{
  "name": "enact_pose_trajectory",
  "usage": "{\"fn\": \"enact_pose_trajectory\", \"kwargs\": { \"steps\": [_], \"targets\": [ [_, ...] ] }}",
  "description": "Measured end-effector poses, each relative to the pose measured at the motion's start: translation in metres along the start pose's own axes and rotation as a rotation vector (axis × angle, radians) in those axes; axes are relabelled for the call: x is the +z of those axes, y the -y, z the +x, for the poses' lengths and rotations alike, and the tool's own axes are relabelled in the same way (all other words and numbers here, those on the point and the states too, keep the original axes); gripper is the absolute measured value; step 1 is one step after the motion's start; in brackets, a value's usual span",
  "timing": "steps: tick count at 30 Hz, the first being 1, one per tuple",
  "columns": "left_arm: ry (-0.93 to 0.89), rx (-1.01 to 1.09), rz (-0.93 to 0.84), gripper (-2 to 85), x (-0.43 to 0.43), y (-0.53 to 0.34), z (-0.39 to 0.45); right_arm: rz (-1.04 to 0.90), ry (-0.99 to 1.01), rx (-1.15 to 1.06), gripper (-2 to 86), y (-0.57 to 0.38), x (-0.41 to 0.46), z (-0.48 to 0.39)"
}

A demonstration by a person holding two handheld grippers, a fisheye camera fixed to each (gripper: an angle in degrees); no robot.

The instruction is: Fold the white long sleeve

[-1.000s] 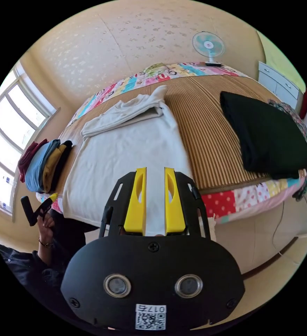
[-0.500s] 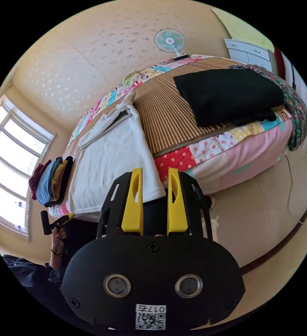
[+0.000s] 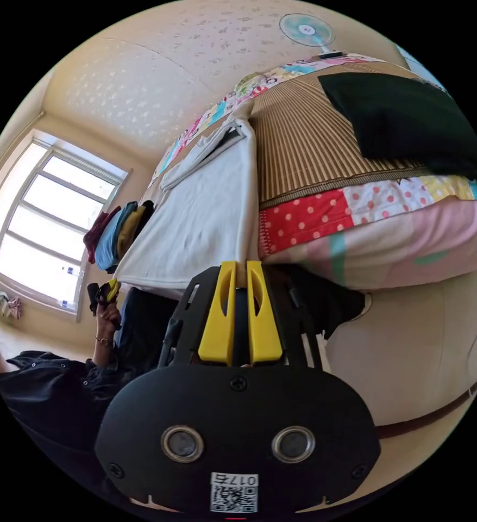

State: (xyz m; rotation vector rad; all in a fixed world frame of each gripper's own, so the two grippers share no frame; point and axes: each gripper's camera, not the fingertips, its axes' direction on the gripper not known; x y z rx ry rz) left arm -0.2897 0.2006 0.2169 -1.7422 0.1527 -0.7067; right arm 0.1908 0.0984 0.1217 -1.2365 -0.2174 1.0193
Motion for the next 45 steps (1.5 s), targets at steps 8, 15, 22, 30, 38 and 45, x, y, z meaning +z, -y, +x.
{"fn": "enact_pose_trajectory", "kwargs": {
  "steps": [8, 15, 22, 30, 38, 45],
  "targets": [
    [-0.262, 0.145, 0.25, 4.2, -0.097, 0.002, 0.047, 0.387, 0.643, -0.314, 3.3, -0.039, -0.134, -0.04],
    [-0.231, 0.124, 0.321, 4.3, -0.119, -0.002, 0.063, 0.371, 0.406, -0.1, 2.9, -0.03, -0.139, -0.022],
    [-0.159, -0.062, 0.379, 4.2, -0.069, 0.033, 0.031, 0.431, 0.431, 0.094, 3.0, 0.014, -0.111, 0.008],
    [0.172, -0.03, 0.353, 4.9, 0.007, 0.226, 0.071, 0.425, 0.039, -0.032, 4.1, 0.188, -0.084, -0.045],
    [0.427, 0.024, 0.26, 5.6, 0.074, 0.203, 0.035, 0.492, -0.186, -0.07, 8.4, 0.161, -0.018, -0.06],
    [0.43, -0.029, 0.102, 6.4, 0.143, 0.202, -0.007, 0.323, -0.227, 0.057, 8.3, 0.15, 0.075, -0.023]
  ]
}}
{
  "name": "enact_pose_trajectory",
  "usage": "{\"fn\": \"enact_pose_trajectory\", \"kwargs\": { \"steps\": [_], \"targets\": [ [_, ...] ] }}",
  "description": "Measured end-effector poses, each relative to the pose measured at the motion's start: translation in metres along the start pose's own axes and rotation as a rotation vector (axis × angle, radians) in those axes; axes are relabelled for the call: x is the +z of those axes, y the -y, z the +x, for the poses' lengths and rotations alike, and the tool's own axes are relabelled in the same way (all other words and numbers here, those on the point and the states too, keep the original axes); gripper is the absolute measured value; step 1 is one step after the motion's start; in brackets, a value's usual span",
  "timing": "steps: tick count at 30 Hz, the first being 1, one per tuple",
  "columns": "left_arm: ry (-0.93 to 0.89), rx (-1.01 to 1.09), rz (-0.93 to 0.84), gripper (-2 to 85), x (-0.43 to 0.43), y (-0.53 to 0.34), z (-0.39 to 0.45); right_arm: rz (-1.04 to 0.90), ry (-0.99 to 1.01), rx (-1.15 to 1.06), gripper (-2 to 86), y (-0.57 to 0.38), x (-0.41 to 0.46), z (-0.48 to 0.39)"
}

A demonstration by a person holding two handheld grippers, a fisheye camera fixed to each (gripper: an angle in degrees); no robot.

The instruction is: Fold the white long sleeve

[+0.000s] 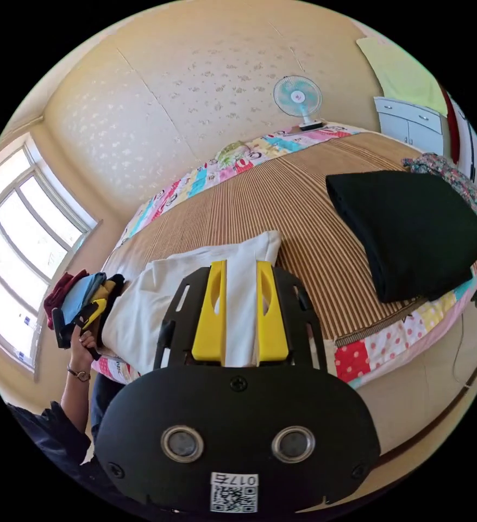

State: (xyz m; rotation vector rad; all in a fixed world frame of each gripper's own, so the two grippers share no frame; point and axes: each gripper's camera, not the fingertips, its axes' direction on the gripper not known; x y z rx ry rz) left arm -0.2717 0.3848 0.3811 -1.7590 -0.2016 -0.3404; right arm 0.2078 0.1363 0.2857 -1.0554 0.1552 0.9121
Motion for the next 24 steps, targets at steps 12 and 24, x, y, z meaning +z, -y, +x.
{"fn": "enact_pose_trajectory", "kwargs": {
  "steps": [12, 24],
  "targets": [
    [0.284, 0.01, -0.317, 8.1, 0.171, 0.097, 0.027, -0.229, -0.321, -0.048, 10.4, 0.063, 0.16, -0.037],
    [0.096, 0.12, 0.332, 3.1, 0.067, 0.033, 0.033, 0.356, -0.392, -0.115, 2.6, 0.001, 0.125, -0.082]
  ]
}}
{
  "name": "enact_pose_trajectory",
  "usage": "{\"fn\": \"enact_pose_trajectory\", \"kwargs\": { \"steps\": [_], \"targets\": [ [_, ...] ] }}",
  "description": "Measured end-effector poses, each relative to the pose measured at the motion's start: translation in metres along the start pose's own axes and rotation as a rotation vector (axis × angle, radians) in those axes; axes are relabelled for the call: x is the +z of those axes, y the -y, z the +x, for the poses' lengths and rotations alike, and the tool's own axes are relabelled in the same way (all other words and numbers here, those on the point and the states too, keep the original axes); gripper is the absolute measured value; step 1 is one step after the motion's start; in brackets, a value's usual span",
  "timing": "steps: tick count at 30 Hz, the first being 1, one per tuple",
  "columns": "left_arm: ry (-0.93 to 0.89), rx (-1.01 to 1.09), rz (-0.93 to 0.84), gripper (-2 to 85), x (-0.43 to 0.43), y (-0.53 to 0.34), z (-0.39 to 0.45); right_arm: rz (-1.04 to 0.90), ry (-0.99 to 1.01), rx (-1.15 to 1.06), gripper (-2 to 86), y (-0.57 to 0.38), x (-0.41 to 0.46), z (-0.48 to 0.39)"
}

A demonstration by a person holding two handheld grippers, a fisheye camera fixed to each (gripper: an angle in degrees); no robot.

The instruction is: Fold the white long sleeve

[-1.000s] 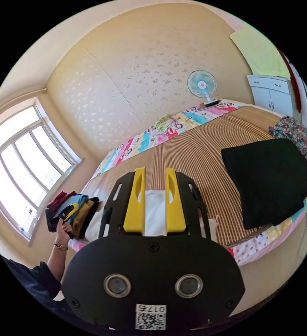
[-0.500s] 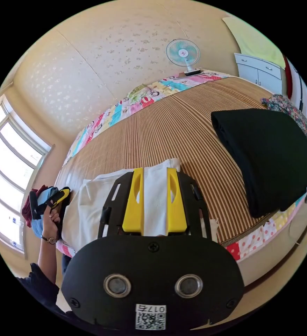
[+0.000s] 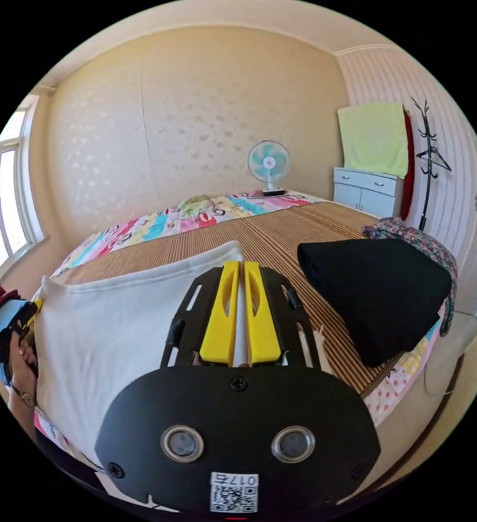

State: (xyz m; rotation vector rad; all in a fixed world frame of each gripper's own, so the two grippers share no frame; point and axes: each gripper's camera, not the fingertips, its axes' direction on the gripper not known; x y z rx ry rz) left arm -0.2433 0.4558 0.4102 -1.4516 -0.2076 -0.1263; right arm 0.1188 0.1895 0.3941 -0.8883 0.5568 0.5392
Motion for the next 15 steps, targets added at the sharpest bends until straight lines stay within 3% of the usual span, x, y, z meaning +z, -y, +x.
{"fn": "enact_pose_trajectory", "kwargs": {
  "steps": [7, 15],
  "targets": [
    [0.063, -0.241, -0.41, 4.0, 0.088, 0.003, -0.061, -0.461, -0.175, -0.162, 2.4, -0.014, 0.12, -0.039],
    [-0.051, -0.177, -0.25, 8.9, -0.024, -0.012, -0.066, -0.379, -0.179, -0.148, 2.7, -0.025, 0.089, -0.047]
  ]
}}
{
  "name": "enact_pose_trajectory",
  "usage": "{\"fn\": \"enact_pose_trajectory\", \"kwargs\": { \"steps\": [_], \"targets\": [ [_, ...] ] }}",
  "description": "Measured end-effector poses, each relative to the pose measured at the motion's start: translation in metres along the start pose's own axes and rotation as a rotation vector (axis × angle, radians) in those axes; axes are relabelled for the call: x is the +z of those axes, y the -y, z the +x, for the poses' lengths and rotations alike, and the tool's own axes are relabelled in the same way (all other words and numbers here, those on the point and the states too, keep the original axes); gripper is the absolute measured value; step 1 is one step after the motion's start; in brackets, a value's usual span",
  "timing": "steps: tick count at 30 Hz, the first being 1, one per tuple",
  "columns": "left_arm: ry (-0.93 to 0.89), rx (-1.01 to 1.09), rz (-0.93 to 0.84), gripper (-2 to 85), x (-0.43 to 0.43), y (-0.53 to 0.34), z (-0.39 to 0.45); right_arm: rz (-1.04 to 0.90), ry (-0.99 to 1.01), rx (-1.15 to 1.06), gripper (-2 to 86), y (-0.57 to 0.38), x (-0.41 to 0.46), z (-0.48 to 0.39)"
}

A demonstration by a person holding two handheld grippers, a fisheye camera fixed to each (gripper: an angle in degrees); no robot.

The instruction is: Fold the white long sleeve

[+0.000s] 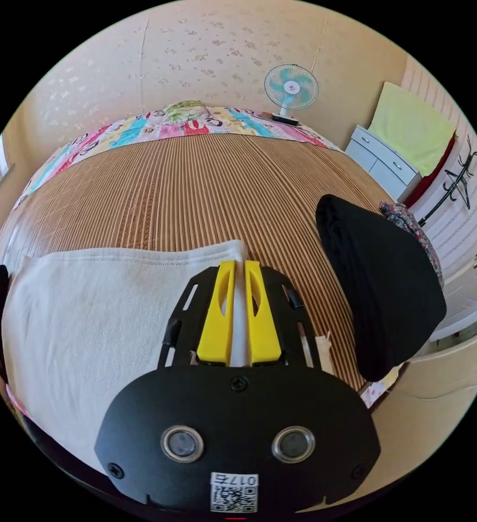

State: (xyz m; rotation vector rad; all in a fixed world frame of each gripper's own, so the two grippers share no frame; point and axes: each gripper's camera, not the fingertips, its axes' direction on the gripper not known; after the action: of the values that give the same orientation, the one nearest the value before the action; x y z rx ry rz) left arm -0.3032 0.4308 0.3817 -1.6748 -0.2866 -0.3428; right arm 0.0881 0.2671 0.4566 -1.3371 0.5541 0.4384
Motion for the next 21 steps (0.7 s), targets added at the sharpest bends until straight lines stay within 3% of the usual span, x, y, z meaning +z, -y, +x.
{"fn": "enact_pose_trajectory", "kwargs": {
  "steps": [5, 8, 10, 13, 16, 21],
  "targets": [
    [-0.028, -0.033, -0.084, 12.1, -0.048, -0.07, -0.016, 0.248, 0.37, 0.058, 2.1, -0.056, -0.094, 0.007],
    [-0.042, -0.035, -0.168, 12.0, -0.041, -0.104, -0.028, 0.304, 0.447, 0.011, 1.5, -0.095, -0.121, -0.02],
    [-0.052, -0.048, -0.268, 7.9, -0.027, -0.12, -0.039, 0.277, 0.429, -0.024, 1.1, -0.111, -0.125, -0.037],
    [-0.116, -0.078, -0.07, 3.9, -0.056, -0.142, -0.055, 0.182, 0.287, -0.073, 0.8, -0.13, -0.113, -0.054],
    [-0.11, -0.163, -0.07, 3.9, -0.056, -0.159, -0.071, 0.044, 0.042, -0.102, 0.7, -0.148, -0.082, -0.058],
    [-0.083, -0.237, 0.09, 7.3, -0.081, -0.189, -0.075, 0.157, 0.092, -0.116, 0.6, -0.179, -0.079, -0.046]
  ]
}}
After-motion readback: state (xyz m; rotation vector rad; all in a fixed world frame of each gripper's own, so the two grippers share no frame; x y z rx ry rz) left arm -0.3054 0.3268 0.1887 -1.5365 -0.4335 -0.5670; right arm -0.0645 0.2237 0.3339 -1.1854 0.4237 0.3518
